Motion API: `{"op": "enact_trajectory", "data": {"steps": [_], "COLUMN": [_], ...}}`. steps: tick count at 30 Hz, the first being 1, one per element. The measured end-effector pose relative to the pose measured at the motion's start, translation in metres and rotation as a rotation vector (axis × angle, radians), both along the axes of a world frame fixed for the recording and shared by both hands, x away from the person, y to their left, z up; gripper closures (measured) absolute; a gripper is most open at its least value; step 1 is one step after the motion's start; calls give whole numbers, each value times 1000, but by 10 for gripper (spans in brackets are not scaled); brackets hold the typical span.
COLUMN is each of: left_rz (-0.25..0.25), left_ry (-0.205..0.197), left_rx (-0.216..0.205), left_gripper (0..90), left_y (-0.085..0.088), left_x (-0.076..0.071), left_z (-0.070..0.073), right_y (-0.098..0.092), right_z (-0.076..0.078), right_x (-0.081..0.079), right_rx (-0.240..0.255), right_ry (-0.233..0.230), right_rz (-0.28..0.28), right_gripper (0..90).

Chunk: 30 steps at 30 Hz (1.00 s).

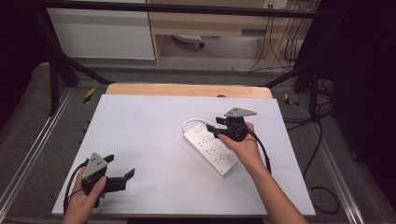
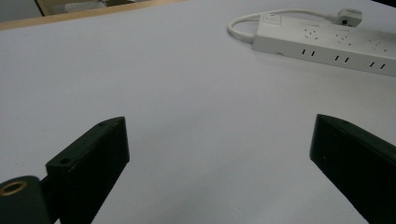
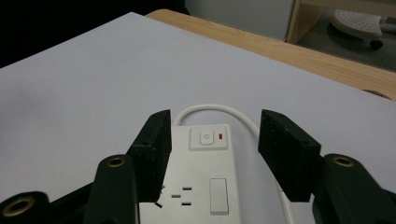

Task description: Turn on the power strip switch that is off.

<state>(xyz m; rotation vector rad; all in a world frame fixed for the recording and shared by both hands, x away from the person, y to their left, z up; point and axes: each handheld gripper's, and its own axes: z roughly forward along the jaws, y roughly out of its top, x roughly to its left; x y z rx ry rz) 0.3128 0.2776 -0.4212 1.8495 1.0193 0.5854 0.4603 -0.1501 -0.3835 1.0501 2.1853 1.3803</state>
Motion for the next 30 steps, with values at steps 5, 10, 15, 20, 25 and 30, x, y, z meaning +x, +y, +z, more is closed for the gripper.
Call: {"op": "enact_trajectory", "data": {"steps": [5,10,15,20,25,30], "left_rz": [-1,-1,-2,-1,4,4], "left_ry": [1,2,3,4,6,8], "left_rx": [-5,-2,-1,-1,-1,-1], "left_gripper": [47,47,47,47,47,47], "left_y": [-1,0,-1,-1,0,0], "left_x": [0,0,0,0,0,1], "left_z": [0,0,-1,-1,-1,-1], "right_y": [-2,-5,-10,-17,-23,-31], "right_z": [2,6,12,20,28,34], "right_x": [-1,-3,-6,-12,-18,-25], "right_rx": [10,9,7,25,39,59], "right_ry": [4,1,-7,-24,-57,-109], "right_rz": [-1,-9,-39,-58,-84,-116], "right_gripper": [383,272,141,70,57,51]}}
